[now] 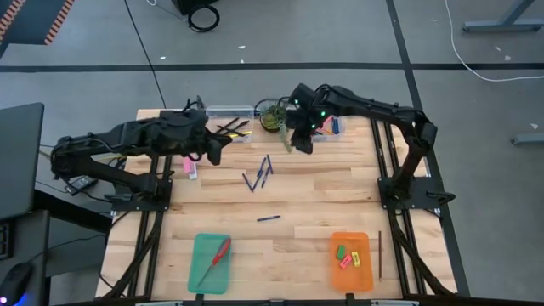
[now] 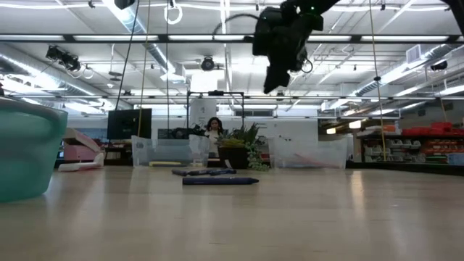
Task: Sort crayons/erasers/pens/pencils in bins
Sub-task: Put the blue crayon into the right transparent bin
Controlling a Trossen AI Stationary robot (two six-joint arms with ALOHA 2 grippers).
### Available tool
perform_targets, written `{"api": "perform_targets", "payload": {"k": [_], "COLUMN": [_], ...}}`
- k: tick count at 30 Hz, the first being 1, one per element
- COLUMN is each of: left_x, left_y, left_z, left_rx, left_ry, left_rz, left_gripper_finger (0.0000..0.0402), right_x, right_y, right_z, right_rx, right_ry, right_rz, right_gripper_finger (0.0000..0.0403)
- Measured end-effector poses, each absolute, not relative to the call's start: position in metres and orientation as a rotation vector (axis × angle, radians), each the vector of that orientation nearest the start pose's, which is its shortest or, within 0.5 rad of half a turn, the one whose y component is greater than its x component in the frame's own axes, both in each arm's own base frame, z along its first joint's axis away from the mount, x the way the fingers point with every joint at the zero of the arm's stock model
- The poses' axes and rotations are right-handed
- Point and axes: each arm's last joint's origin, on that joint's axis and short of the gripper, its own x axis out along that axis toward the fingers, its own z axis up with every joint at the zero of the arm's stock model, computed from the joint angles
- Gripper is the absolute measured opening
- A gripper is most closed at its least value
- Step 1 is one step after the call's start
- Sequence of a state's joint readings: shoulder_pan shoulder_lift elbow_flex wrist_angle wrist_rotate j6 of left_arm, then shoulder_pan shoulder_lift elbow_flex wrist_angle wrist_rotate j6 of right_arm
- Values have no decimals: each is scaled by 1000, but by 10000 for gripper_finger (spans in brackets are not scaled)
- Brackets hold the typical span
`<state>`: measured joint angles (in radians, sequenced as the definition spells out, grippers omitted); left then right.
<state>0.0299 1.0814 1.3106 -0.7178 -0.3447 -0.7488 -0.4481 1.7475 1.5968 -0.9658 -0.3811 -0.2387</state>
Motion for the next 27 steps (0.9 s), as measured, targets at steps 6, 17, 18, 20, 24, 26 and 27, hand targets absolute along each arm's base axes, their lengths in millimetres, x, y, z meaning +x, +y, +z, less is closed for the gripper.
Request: {"api": "perform_targets", "payload": {"k": [6, 17, 18, 20, 24, 26, 27], "left_x": [204, 188, 187, 183, 176, 171, 168], "left_y": [16, 16, 16, 15, 13, 13, 13], "left_z": [402, 410, 411, 413, 417, 419, 420], "left_rx": [-728, -725, -719, -713, -716, -720, -723], "left_ry": [345, 308, 301, 303, 303, 297, 286], "left_rz": [565, 545, 541, 522, 464, 450, 446], "left_gripper_finger": [44, 39, 38, 37, 40, 44, 46], "right_x": [353, 401, 403, 405, 408, 410, 410], "right_y": [-127, -107, -107, -108, -111, -114, -115], "right_z": [285, 206, 198, 188, 182, 183, 183], "right_rx": [438, 780, 807, 871, 944, 961, 966], "right_ry": [950, 1074, 1086, 1093, 1049, 1010, 1004], "right_rz": [-70, -327, -369, -448, -560, -595, -616], "right_gripper_finger": [117, 117, 117, 117, 117, 117, 117]}}
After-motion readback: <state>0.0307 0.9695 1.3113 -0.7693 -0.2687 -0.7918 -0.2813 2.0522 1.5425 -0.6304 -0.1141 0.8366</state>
